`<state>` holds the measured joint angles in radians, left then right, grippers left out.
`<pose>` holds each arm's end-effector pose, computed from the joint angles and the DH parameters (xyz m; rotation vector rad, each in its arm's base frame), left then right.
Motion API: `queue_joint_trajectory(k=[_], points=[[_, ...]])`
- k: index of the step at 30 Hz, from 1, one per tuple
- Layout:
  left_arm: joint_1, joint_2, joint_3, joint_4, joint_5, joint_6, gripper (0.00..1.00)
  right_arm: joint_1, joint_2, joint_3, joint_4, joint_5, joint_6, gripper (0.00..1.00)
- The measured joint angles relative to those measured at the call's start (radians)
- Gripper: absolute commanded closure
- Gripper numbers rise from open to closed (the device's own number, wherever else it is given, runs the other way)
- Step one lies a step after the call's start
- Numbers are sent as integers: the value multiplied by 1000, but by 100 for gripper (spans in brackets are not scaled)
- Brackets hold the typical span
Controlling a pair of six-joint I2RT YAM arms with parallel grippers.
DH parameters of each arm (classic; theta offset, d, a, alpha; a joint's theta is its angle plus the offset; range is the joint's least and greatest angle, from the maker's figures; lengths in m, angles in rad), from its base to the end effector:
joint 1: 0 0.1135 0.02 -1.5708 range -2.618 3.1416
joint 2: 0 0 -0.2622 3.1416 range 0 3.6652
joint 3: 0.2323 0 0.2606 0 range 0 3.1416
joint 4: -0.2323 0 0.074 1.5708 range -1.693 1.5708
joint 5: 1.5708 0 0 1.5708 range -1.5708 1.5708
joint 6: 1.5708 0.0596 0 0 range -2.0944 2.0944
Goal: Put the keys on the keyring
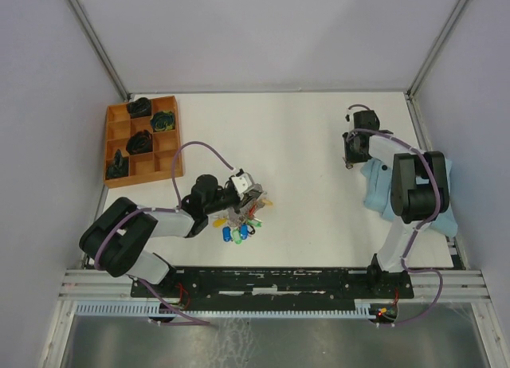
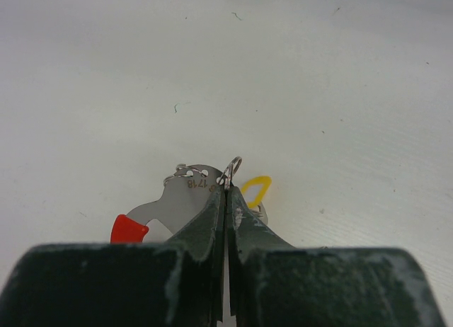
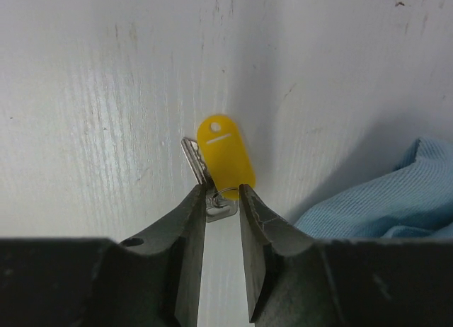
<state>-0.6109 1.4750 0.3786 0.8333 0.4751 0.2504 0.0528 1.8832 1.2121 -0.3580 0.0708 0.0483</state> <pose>0.2193 -0.1868 0.1433 1.0711 1.5191 -0.6864 0.4050 0.0172 0.1379 0.0197 2.5967 -0.0554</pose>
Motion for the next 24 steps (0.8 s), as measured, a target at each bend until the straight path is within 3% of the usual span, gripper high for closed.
queue_joint_trajectory(k=[6,13,24], points=[[0,0,3,-14,1,0,97,-5,24,23,-19,-30,2,69],[0,0,6,-26,2,0,97,-8,29,32,-28,-56,0,99],[0,0,8,-34,2,0,97,63,-56,-67,-30,-159,4,99]])
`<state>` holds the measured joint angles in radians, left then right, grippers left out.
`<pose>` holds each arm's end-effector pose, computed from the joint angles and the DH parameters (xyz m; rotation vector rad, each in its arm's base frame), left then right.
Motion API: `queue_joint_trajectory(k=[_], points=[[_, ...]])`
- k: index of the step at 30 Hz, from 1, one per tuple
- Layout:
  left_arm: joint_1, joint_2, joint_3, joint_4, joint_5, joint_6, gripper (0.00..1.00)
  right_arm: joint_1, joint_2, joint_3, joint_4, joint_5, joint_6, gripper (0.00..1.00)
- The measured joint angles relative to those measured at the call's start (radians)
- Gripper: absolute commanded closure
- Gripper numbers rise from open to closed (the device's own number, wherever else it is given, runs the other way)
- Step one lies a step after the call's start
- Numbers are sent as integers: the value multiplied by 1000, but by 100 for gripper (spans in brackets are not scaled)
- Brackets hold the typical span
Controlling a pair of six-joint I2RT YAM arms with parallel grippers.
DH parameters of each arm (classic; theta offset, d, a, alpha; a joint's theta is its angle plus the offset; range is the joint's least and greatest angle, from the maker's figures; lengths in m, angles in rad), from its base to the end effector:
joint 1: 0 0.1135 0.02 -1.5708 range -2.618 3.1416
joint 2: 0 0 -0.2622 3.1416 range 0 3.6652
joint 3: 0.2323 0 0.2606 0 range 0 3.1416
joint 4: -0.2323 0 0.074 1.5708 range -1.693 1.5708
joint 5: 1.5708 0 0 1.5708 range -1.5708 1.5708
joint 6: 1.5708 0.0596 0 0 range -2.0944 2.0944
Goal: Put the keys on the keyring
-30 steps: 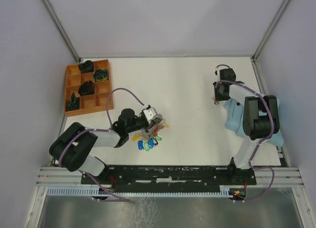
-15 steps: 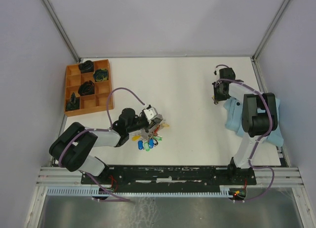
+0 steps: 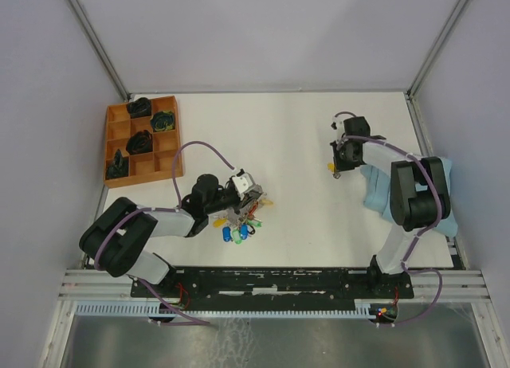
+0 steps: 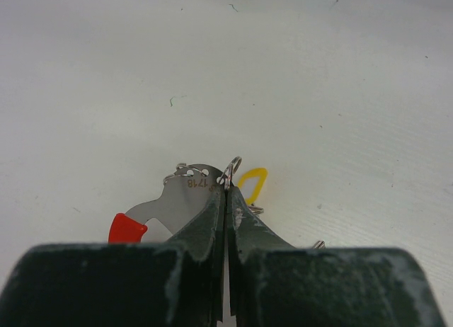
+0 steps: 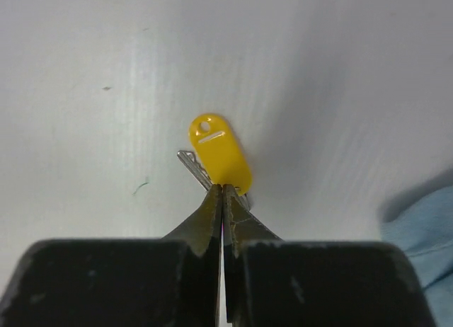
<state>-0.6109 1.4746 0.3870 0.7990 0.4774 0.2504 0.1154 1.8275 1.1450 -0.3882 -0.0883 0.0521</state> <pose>0.2198 -0.1873 0.1417 1.0793 1.5432 -0.6915 0.3820 0.0496 0.1367 -0.1135 2.6431 0.1730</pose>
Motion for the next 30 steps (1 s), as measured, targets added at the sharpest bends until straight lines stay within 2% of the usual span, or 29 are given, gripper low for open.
queue_joint_trajectory(k=[9,10,13,15,20,30], points=[[0,-8,0,-3,-1,0,97,221,-103,-80,-39,-63,4,99],[0,-10,0,-3,-2,0,97,243,-114,-88,-46,-64,4,97],[0,-16,0,-4,-4,0,97,304,-161,-112,-71,-52,4,81],[0,-18,0,-5,-5,0,97,314,-197,-121,-85,-14,4,76],[0,-19,0,-5,-5,0,97,306,-248,-121,-83,150,-4,72],[0,-19,0,-7,-6,0,97,286,-124,-84,-56,333,-29,73]])
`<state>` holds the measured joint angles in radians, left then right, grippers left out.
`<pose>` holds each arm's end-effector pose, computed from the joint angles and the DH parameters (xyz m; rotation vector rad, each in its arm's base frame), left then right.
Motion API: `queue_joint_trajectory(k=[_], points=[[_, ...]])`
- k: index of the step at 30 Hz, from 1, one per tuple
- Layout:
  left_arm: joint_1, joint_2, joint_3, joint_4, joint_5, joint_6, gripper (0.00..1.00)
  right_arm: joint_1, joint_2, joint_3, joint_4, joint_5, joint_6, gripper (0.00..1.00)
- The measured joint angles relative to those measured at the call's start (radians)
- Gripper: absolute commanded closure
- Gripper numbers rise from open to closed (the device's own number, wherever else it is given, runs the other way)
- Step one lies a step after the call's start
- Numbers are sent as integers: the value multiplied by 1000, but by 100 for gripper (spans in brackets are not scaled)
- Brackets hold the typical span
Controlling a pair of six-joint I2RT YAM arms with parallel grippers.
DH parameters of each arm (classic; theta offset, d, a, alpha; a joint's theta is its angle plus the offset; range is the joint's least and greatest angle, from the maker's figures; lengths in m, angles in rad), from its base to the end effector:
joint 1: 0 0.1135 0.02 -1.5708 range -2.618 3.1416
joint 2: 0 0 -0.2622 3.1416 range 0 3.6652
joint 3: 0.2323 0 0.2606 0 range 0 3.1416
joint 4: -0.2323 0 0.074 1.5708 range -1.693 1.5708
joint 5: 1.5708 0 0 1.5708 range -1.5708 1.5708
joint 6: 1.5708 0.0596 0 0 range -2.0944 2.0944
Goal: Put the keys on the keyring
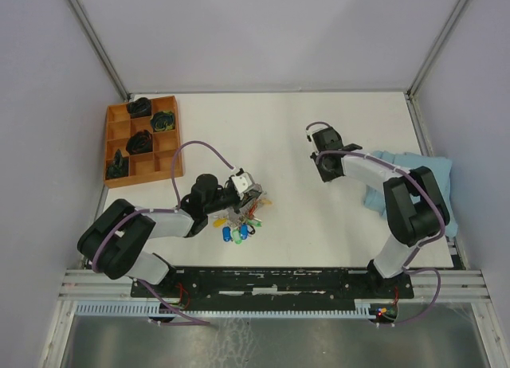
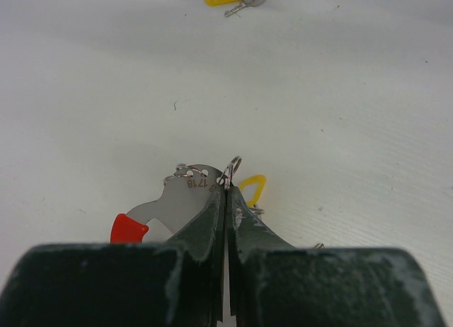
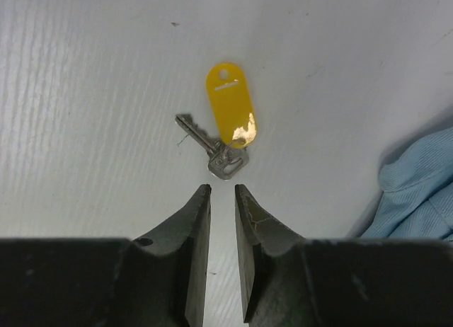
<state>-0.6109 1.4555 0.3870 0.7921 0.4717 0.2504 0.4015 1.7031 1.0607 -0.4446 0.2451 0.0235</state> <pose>0.2194 -0.1867 0.1459 1.0726 1.5335 -0.6848 0.3323 0.1254 0.1528 -0.4130 2.5819 -0.1787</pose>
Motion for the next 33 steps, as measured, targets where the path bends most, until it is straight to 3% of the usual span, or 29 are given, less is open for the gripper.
queue_joint_trajectory(k=[18,23,28,33], points=[[0,0,0,-16,0,0,97,-74,130,88,10,-71,-2,76],[0,0,0,-23,0,0,97,-102,153,119,-14,-130,-2,83],[0,0,0,-30,0,0,97,-116,163,137,-35,-171,-2,99],[0,0,0,-32,0,0,97,-117,161,138,-46,-204,-3,99]])
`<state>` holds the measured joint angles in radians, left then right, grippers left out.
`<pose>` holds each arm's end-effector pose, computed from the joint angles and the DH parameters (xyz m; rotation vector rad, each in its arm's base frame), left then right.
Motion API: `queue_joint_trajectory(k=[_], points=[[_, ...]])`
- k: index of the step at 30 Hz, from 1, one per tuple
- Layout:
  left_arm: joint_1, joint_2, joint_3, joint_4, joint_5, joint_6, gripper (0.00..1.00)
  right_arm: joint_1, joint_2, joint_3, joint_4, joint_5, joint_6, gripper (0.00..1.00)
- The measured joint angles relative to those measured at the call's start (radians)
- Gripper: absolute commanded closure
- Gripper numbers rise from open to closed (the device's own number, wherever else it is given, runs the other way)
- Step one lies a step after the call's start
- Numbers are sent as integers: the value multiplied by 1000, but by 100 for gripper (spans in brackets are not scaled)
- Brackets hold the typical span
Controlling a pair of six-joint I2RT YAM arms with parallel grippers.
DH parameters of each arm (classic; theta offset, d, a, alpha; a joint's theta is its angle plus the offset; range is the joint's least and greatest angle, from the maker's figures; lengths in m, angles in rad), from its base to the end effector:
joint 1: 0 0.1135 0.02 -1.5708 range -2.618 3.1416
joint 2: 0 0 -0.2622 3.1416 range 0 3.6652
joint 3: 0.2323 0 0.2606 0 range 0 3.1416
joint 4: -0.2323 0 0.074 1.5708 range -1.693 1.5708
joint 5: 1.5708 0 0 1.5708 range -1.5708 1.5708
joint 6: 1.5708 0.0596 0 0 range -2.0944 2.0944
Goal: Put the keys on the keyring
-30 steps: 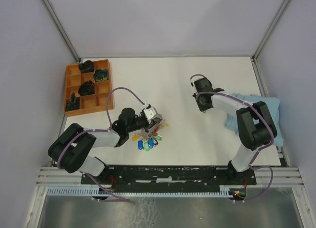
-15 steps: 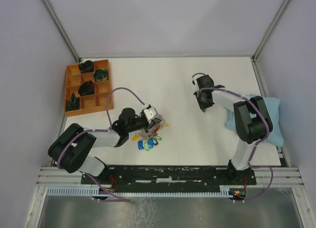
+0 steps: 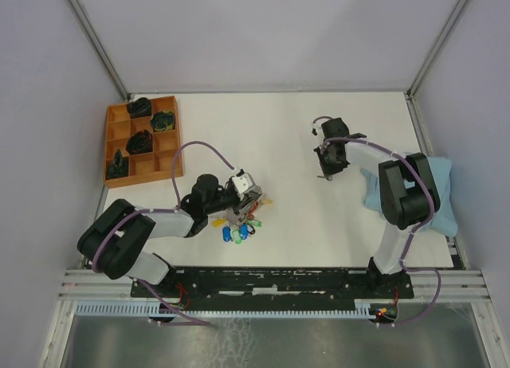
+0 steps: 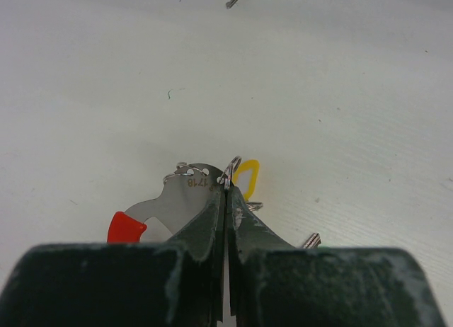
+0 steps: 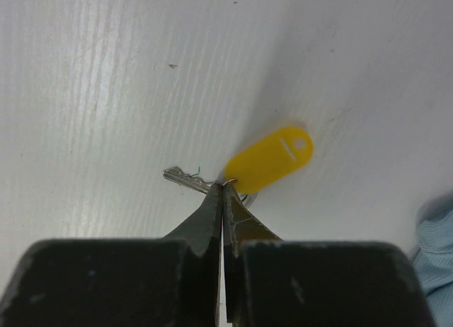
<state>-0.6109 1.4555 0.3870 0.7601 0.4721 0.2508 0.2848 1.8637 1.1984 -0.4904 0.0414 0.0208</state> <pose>0.2184 -0.1860 0.1420 1.0816 1.5645 -0.6885 0.3713 0.1061 0.1330 -0.3469 2.7028 0.0316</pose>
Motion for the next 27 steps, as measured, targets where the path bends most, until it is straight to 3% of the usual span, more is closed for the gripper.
queue_joint_trajectory(k=[16,22,27], points=[[0,-11,0,-6,-1,0,97,110,-165,-59,-68,-295,0,99],[0,-11,0,-6,-1,0,97,137,-229,-134,-18,-438,20,99],[0,-13,0,-6,-1,0,97,148,-228,-225,39,-459,51,99]])
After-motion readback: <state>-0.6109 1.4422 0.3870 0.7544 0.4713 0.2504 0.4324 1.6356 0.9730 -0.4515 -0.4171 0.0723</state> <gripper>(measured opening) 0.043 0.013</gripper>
